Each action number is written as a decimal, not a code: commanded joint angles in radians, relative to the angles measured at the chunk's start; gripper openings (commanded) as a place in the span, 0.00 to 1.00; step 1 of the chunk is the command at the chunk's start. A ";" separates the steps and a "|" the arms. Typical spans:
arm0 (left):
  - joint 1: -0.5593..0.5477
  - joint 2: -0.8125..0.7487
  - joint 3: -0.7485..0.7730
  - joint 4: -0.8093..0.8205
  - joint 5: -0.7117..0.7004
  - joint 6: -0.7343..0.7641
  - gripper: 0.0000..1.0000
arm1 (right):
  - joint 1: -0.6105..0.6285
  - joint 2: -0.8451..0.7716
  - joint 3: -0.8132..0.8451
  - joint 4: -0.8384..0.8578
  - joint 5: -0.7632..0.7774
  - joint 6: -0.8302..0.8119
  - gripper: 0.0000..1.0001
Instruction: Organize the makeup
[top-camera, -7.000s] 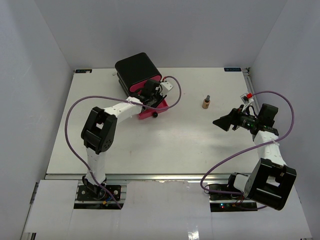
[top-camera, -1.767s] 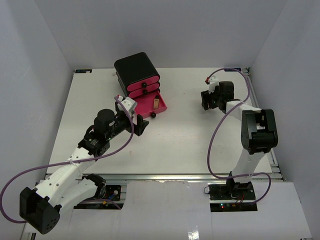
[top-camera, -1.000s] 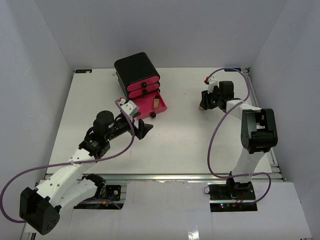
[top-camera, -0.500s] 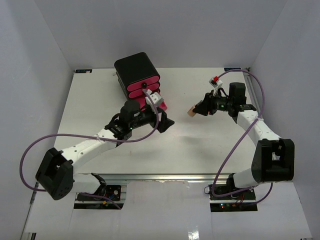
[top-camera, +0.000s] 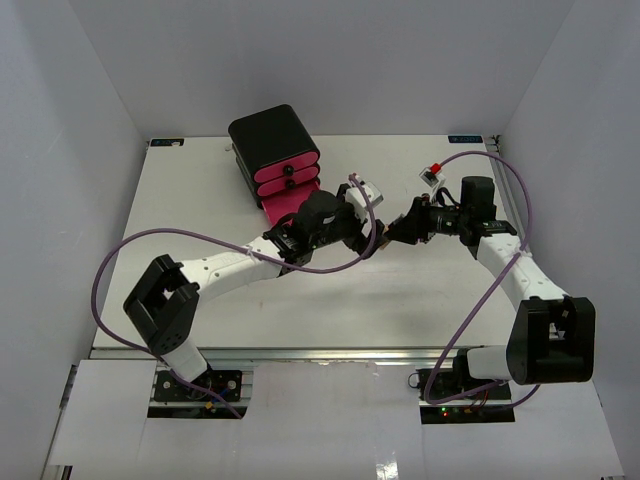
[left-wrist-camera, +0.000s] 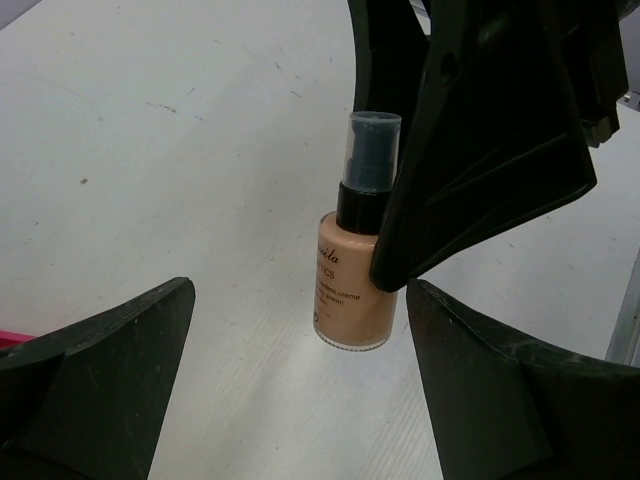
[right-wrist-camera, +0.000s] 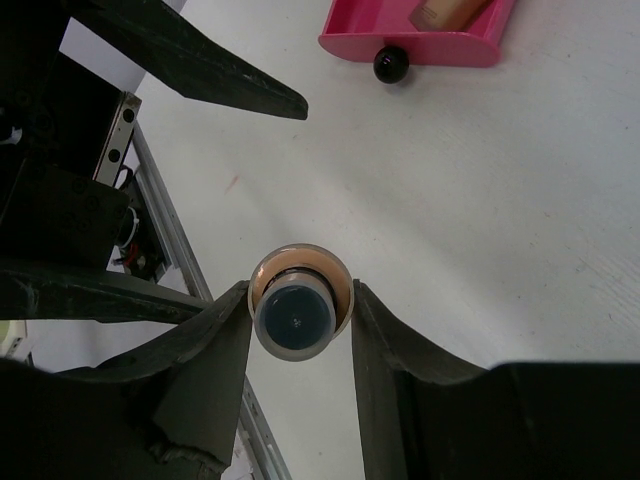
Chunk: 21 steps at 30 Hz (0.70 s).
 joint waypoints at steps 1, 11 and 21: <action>-0.027 0.000 0.047 -0.045 -0.045 0.046 0.98 | -0.002 -0.024 0.007 0.019 -0.061 0.042 0.21; -0.070 0.022 0.070 -0.061 -0.075 0.081 0.97 | -0.002 -0.024 0.003 0.027 -0.052 0.055 0.21; -0.090 0.088 0.139 -0.114 -0.128 0.089 0.66 | -0.004 -0.032 -0.004 0.030 -0.045 0.061 0.21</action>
